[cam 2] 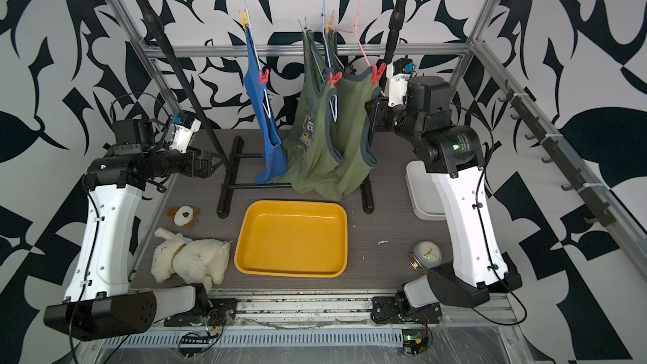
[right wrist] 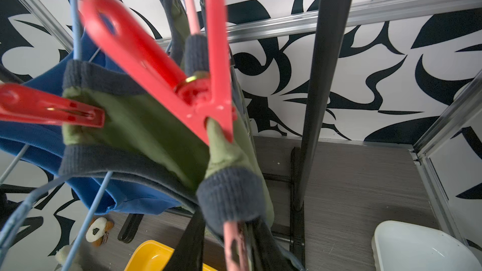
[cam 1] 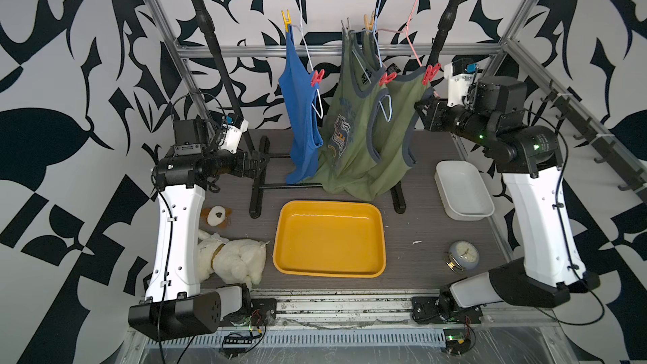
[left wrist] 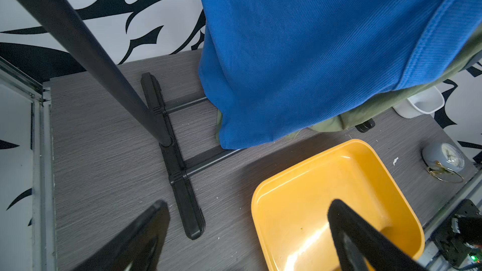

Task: Remove the clothespins securing tank tops to the hanger
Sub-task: Pick up the hanger from the clothesline.

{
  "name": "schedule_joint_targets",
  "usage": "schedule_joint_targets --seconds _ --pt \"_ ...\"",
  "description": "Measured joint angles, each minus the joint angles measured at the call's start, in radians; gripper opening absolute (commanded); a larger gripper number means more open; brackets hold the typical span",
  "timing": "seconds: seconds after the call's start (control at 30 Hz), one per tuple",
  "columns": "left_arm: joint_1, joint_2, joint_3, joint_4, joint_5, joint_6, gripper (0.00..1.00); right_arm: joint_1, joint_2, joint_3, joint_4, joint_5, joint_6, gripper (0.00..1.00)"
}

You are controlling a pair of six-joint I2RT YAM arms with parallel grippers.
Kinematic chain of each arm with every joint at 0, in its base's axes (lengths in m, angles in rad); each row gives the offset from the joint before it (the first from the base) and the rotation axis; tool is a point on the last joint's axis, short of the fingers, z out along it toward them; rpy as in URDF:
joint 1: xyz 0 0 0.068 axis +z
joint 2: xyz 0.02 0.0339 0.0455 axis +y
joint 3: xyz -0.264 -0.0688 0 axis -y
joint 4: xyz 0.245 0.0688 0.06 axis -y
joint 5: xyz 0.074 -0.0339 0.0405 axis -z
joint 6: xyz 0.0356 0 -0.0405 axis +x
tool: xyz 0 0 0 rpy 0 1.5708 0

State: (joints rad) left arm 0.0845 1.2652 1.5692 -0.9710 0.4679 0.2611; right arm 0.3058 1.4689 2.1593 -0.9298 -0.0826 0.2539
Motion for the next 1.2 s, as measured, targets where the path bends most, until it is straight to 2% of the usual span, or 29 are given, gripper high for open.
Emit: schedule_joint_targets --seconds 0.27,0.5,0.8,1.0,1.2 --pt "0.000 0.000 0.000 -0.003 0.000 0.001 0.99 0.014 0.052 0.054 -0.040 0.001 -0.017 0.30" --pt "0.000 0.000 0.000 -0.003 0.000 0.001 0.99 0.020 0.069 0.061 -0.059 0.014 -0.026 0.25" --pt "0.000 0.000 0.000 -0.003 0.000 0.002 0.99 0.023 0.071 0.066 -0.067 0.037 -0.053 0.00" --pt "0.000 0.000 0.000 -0.003 0.000 0.002 0.99 0.025 0.065 0.043 -0.045 0.036 -0.071 0.00" --pt "0.000 0.005 0.000 -0.004 0.000 0.002 0.99 0.025 0.023 -0.081 0.073 0.035 -0.087 0.00"
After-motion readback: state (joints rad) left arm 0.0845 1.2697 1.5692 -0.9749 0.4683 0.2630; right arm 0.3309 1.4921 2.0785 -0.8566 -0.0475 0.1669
